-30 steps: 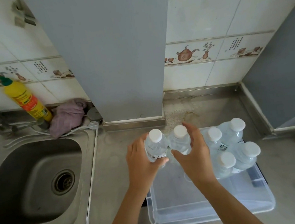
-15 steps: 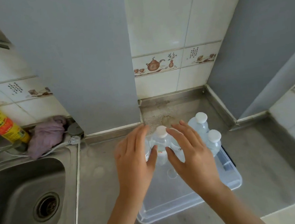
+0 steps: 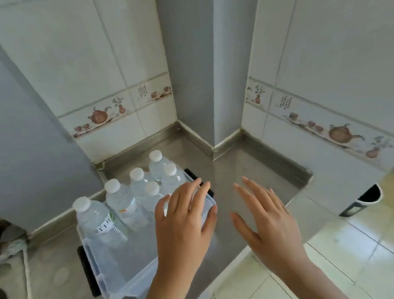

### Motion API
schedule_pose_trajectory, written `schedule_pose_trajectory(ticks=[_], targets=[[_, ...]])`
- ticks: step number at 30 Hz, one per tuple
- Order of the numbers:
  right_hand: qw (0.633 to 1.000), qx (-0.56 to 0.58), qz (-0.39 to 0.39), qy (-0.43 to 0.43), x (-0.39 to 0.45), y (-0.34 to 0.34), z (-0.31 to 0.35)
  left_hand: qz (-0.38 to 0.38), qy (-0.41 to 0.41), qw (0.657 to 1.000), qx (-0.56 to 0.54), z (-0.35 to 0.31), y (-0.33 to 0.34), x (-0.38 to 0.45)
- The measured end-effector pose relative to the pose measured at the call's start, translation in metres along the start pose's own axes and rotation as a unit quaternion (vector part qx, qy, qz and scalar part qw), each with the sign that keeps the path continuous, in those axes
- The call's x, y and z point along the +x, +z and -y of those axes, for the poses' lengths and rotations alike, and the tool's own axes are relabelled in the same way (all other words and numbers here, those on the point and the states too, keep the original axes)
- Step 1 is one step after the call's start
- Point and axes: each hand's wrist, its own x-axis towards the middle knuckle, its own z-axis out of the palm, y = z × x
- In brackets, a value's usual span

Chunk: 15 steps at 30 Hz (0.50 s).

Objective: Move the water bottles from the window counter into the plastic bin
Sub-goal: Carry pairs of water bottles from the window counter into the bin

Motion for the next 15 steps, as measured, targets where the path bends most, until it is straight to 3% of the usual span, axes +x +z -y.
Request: schedule_pose_trajectory(ticks=[15], targets=[[0.96,-0.142,-0.106,0.216,-0.222,-0.162,-0.125,0.127,0.198,0.968,-0.082,-0.269,0.031,-0.069]])
